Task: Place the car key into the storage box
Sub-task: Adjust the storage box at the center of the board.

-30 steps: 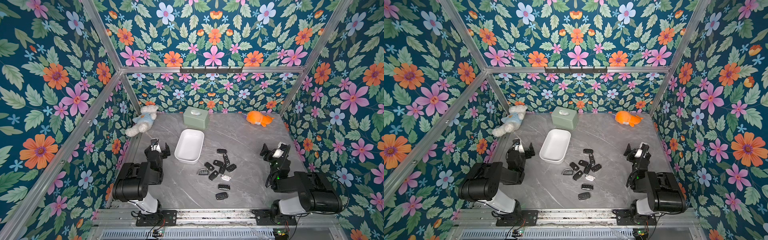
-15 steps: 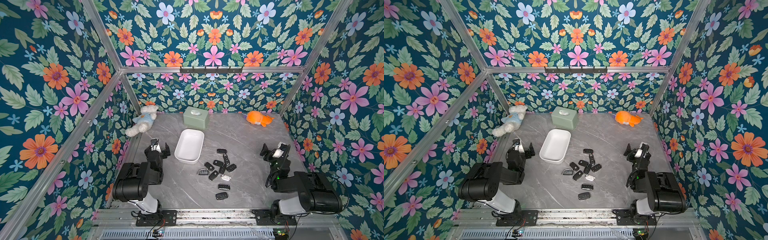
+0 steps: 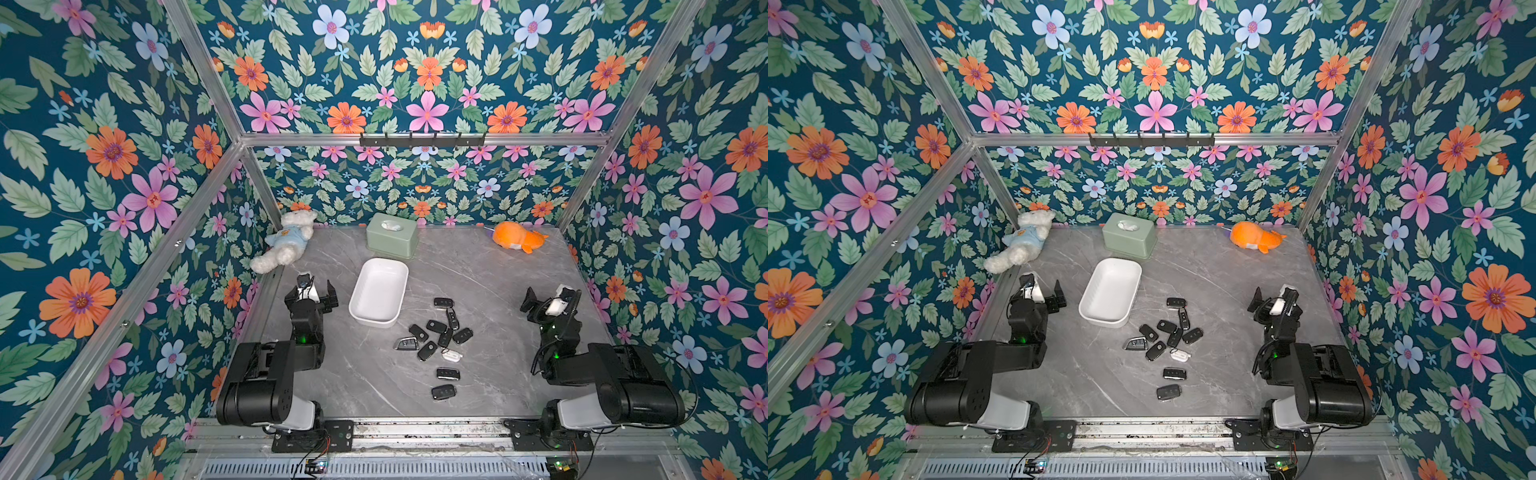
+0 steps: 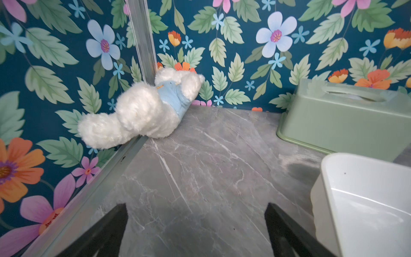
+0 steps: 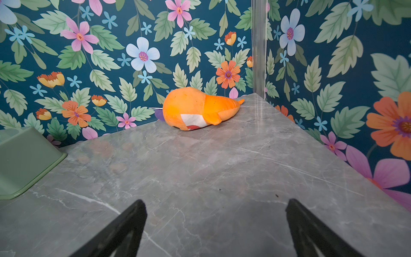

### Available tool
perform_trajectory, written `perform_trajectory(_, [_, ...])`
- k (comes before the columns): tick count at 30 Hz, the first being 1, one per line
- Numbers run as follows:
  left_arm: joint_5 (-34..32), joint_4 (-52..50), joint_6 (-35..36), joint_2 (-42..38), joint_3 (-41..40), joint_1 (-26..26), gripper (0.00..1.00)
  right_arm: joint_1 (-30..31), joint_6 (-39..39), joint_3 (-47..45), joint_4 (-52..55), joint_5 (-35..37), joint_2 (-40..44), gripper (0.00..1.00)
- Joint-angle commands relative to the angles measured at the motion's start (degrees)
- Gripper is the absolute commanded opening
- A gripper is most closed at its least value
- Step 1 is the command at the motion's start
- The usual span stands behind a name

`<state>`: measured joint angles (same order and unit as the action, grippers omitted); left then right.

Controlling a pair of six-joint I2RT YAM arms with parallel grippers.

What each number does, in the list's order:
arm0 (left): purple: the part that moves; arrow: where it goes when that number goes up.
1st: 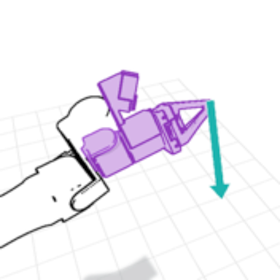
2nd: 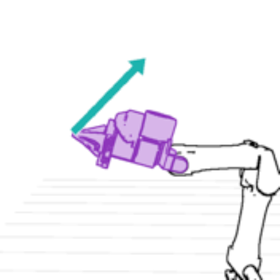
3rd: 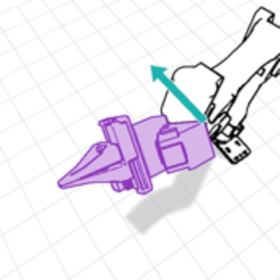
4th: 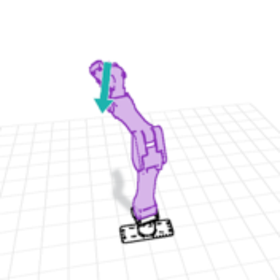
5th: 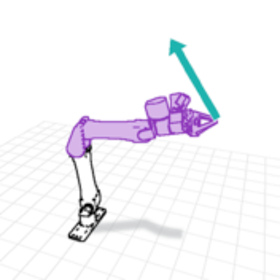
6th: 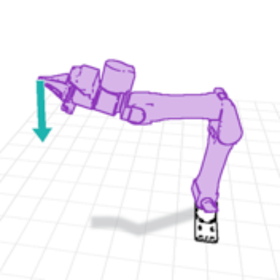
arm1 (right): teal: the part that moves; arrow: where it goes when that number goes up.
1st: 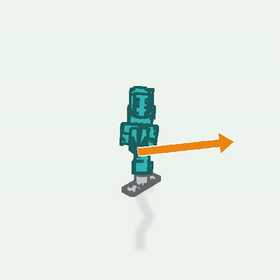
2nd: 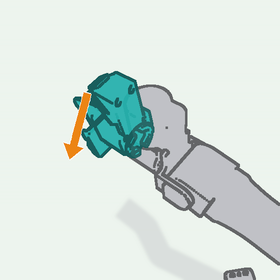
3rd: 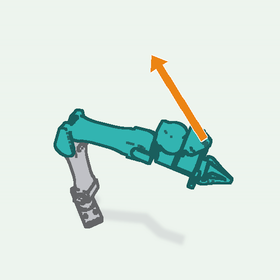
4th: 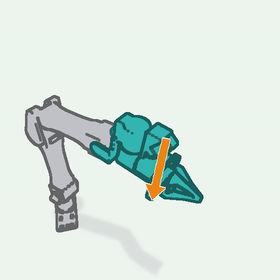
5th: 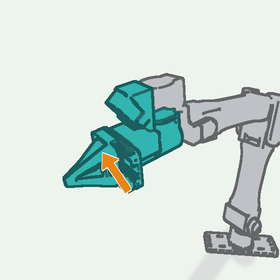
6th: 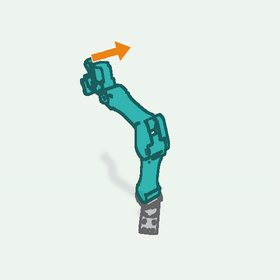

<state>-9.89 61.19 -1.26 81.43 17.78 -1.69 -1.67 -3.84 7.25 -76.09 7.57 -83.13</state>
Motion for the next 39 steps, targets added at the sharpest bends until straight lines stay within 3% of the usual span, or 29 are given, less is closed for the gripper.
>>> perform_trajectory(1, [-4.16,-9.97,-1.83,-4.93,1.97,-1.01,1.0,0.0,-0.4,-0.21,-1.8,1.15,0.18,0.99])
perform_trajectory(5, [-6.18,-27.52,-9.99,-10.29,8.57,-1.99,0.99,0.0,-0.3,-0.22,-1.93,1.2,0.16,0.99])
perform_trajectory(8, [-4.1,-39.76,-15.31,-11.05,14.47,-2.98,1.0,0.09,-0.3,-0.26,-1.93,1.3,0.16,0.99])
perform_trajectory(14, [2.29,-52.37,-19.53,-8.31,22.71,-5.69,0.99,0.09,-0.86,-1.94,-4.43,3.73,1.13,0.99])
perform_trajectory(17, [4.76,-57.31,-20.53,-6.02,26.76,-6.35,0.99,0.11,-1.78,-5.21,-5.54,6.77,6.86,0.99])
perform_trajectory(19, [5.41,-59.16,-20.91,-4.31,28.64,-6.48,0.99,0.67,-2.35,-5.39,1.4,7.98,14.37,0.99])
perform_trajectory(24, [7.13,-61.09,-20.04,0.86,32.91,-6.7,0.94,1.28,-10.34,-0.64,30.98,7.84,34.71,0.99])
perform_trajectory(28, [8.84,-64.66,-19.83,6.04,37.84,-7.36,0.86,1.42,-17.66,5.72,51.99,4.65,43.23,0.99])
perform_trajectory(33, [4.45,-68.96,-20.21,9.48,43.37,-14.01,0.83,1.65,-23.58,17.18,70.97,-4.7,39.44,0.98])
perform_trajectory(39, [1.0,-72.67,-19.01,16.45,52.18,-23.07,0.83,4.32,-26.46,30.22,79.42,-16.65,26.44,0.94])
